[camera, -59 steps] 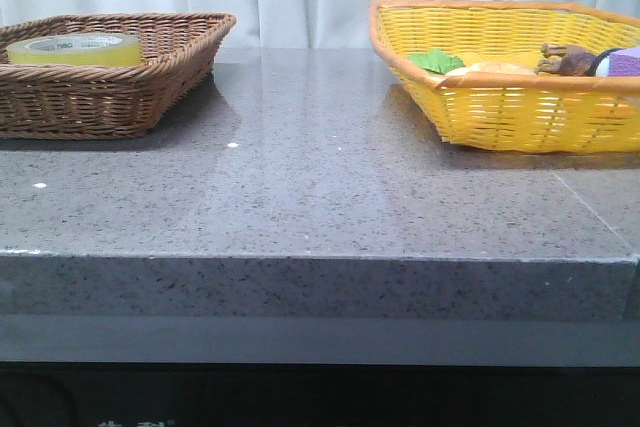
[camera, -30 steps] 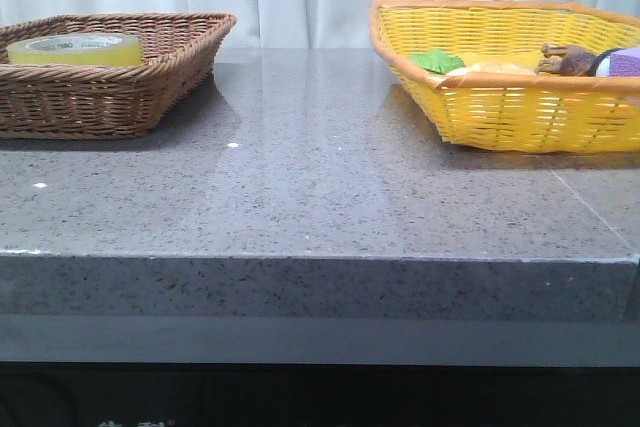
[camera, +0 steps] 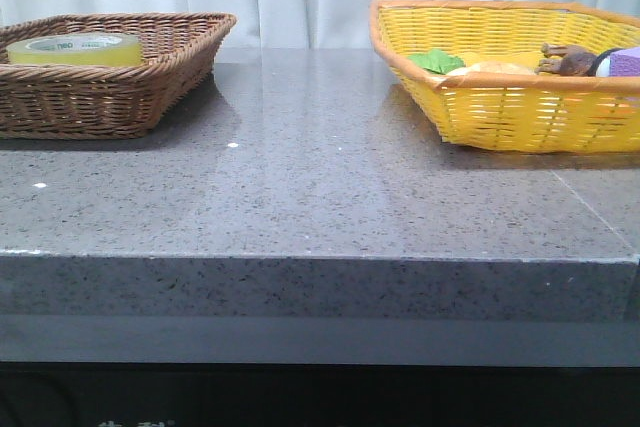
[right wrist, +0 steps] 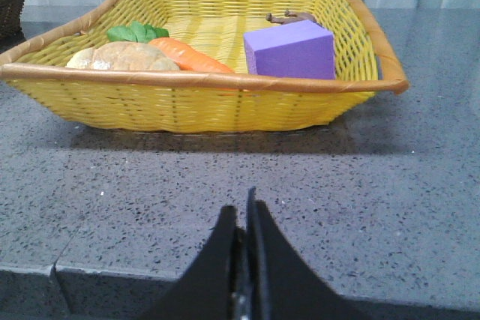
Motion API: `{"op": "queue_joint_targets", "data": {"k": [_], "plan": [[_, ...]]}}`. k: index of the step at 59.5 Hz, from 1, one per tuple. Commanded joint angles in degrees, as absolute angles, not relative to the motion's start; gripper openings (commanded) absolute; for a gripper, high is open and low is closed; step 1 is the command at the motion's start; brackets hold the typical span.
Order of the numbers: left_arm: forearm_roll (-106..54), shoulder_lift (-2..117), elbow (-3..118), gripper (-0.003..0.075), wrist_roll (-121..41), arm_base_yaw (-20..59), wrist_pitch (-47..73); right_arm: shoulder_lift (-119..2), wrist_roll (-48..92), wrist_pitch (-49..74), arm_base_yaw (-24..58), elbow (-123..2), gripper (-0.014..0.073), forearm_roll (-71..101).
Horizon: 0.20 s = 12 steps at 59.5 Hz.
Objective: Transfer tape with both arms
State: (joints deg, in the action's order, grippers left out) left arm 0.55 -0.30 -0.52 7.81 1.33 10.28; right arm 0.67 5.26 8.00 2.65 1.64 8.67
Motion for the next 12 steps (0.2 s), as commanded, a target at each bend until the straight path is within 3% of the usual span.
{"op": "queue_joint_targets", "data": {"k": [1,12], "plan": [[0.0,-1.38,-2.71,-0.002,8.09,1.32,5.37,2.07,5.63,3.88,2.37,0.09,-0.0089,8.78],[0.0,-1.38,-2.71,-0.002,8.09,1.32,5.37,2.07,5.63,3.88,2.37,0.09,-0.0089,8.78]]}}
